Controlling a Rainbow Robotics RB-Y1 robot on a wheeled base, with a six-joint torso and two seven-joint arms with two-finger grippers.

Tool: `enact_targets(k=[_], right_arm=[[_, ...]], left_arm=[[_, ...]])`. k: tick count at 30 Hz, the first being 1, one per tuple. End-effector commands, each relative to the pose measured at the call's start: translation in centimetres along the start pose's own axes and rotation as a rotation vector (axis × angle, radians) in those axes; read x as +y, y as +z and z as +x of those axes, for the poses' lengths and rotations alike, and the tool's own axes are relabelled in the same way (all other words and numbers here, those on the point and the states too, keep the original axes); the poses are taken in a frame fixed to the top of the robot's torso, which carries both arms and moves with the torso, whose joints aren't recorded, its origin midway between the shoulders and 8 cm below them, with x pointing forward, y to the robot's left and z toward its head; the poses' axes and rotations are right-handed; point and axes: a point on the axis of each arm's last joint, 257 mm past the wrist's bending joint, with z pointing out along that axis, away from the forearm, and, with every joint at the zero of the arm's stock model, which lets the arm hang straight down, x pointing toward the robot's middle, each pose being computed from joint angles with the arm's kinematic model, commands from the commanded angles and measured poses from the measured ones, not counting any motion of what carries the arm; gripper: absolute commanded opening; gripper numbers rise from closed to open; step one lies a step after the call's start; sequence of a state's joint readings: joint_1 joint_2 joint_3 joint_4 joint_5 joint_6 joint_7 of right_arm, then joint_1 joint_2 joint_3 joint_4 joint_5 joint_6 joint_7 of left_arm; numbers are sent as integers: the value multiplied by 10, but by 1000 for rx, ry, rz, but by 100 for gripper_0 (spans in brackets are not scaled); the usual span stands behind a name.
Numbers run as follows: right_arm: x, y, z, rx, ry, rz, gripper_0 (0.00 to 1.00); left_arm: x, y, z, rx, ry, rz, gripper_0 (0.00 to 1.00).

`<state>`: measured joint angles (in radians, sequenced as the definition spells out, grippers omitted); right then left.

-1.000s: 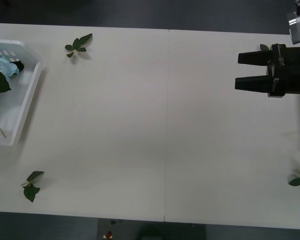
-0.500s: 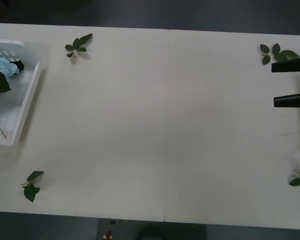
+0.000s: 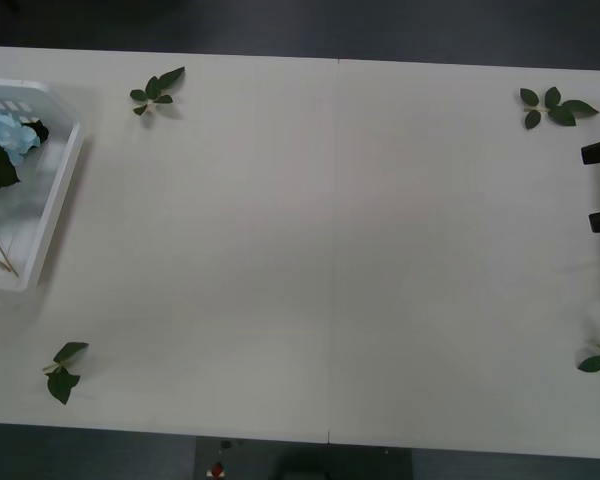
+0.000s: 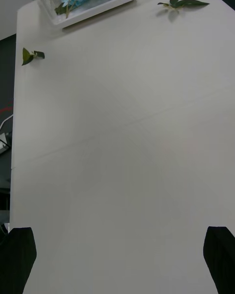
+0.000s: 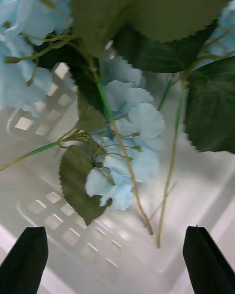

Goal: Put the red flowers into the right box and the blue flowers into the left box

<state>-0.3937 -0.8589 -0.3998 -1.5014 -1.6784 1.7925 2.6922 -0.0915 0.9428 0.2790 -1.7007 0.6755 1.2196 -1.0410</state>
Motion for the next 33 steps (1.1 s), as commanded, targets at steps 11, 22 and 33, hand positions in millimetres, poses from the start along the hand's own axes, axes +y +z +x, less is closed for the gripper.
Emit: enact_targets(k=[11, 22, 33], right_arm=[[-11, -29, -9, 15, -47, 63, 100], [-11, -29, -9, 15, -47, 63, 100], [-11, -29, -9, 15, -47, 63, 100]], left_arm=[[-191, -129, -31, -228, 101, 633, 100], [-275, -163, 42, -226, 372, 872, 100], [-389, -190, 92, -231, 726, 1068, 100]])
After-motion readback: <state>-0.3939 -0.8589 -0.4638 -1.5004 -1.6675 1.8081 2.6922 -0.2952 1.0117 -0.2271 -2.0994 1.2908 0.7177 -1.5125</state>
